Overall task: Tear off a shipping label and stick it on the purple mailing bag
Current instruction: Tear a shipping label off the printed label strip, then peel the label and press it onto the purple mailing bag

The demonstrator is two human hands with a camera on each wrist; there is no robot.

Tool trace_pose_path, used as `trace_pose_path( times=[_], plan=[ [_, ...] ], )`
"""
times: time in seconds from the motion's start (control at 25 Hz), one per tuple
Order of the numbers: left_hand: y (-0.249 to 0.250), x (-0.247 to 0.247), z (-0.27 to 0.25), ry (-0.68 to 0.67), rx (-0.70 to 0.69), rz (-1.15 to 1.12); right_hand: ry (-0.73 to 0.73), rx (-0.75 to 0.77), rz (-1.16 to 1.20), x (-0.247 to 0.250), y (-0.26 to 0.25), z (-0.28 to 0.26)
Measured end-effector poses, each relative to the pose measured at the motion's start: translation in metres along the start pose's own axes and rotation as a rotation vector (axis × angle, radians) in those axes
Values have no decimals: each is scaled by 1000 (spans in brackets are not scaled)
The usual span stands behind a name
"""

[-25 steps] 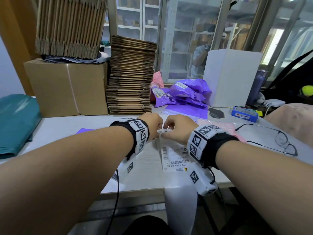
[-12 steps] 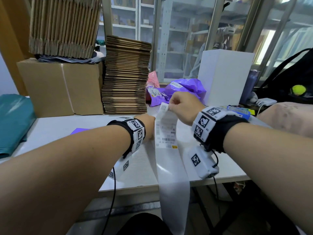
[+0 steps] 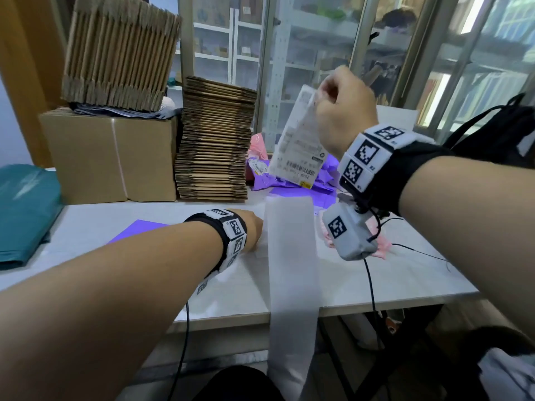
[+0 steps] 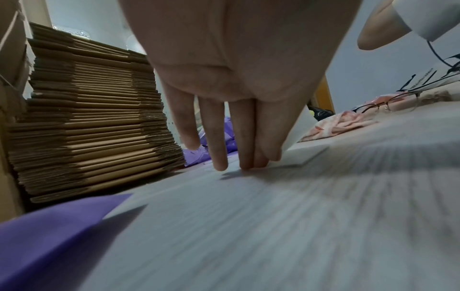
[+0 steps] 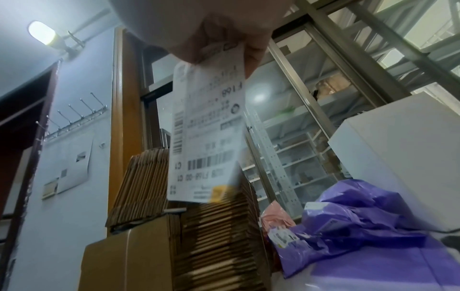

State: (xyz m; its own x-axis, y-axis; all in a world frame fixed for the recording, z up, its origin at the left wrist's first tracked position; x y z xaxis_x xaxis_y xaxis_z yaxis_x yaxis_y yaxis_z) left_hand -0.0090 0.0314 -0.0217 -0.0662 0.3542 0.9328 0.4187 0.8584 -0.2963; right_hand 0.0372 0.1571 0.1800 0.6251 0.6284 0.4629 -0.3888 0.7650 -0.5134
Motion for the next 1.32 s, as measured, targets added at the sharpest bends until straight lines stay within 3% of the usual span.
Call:
trace_pose_path(
  times=[0.12,0.2,0.36,0.4,0.56,0.68,0.76,0.92,1.0,1.16,1.32],
  plan=[
    [0,2,-10,-22,-8,-65,58,1,4,4,-12,2],
    [-4,2,-14,-3,-29,-171,-1,-34,-2,-8,-12,-2],
    [-44,19,-28,183,45,-464,-160,-222,50,-47,10,-27],
    [-59,21,-31,210,81,-588,-170,-266,74,-55,13,-35],
    [-111,16,-62,255,287,-1432,-209,-449,241,-90,16,-62],
    [-144,3,-94,330,363,-1717,-286,-509,286,-123,6,-80],
    [-164,-6,-115,385,395,-1648,-337,-525,325,-143,-7,-91],
    [-189,-33,-151,326,449,-1471,-486,-647,419,-175,-34,-105],
    [-198,-43,-161,369,488,-1496,-567,-779,509,-185,-46,-117],
    [-209,-51,-159,513,548,-1567,-682,-889,599,-195,-59,-148],
    [-212,-52,-152,526,580,-1531,-866,-853,566,-198,-69,-176]
  ],
)
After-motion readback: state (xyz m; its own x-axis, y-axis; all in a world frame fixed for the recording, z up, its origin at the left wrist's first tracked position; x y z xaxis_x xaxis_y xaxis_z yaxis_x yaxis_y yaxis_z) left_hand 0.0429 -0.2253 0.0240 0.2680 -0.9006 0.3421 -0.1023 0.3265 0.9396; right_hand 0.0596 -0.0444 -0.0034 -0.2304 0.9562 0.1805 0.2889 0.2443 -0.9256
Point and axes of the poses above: each hand's wrist, its own z-axis towards the middle knuckle, its own x-axis out of the back of the hand, y = z × x, the point moved 5 cm from there along z, towards the middle knuckle, and after that the axes turned 4 degrees about -x, right-handed, at the moved point
